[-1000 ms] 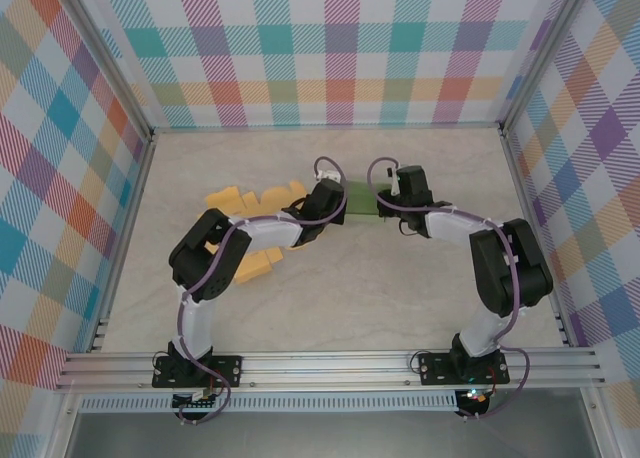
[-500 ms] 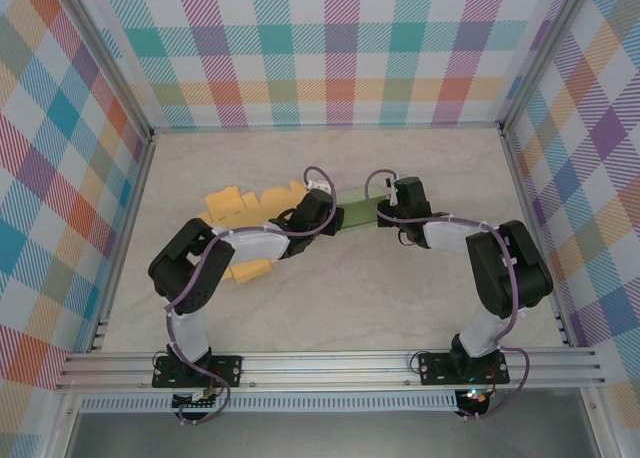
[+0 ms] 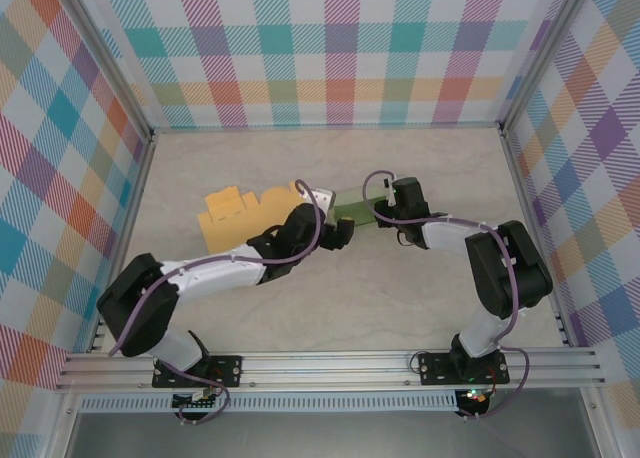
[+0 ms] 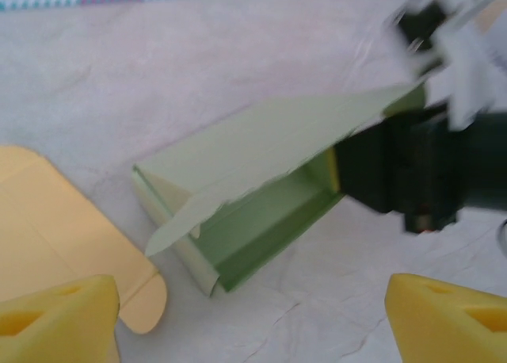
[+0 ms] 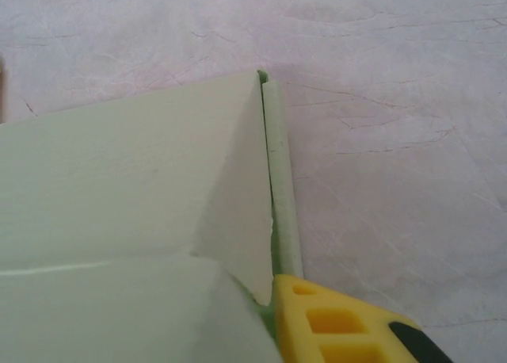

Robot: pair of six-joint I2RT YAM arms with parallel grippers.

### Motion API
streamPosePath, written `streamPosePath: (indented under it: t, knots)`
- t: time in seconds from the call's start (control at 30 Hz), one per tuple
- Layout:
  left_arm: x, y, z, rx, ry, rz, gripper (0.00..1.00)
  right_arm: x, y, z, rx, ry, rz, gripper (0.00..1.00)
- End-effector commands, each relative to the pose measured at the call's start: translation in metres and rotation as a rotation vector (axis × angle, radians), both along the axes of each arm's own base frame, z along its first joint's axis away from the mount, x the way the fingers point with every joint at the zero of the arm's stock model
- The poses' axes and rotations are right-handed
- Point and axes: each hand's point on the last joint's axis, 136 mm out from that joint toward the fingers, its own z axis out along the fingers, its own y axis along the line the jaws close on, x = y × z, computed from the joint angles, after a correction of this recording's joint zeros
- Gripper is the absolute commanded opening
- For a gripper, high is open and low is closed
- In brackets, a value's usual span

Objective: Fold the paper box

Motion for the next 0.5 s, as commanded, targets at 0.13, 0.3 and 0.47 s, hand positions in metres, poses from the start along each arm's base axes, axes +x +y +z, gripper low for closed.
streamPosePath:
  t: [0.13,0.3,0.47]
  knots:
    - [0.034,0.032,0.048,0.153,-0.039,0.216,0.73,-0.004,0.002,0.016,-0.013,-0.013,0.015,0.32]
    - [0.068,0.01,0.041,0.196,0.013,0.181,0.71,-0.005,0.003,0.02,-0.015,-0.009,0.019,0.55]
    - [0.097,-0.01,0.02,0.16,0.079,0.162,0.6,-0.01,0.002,0.021,-0.006,0.0,0.016,0.7]
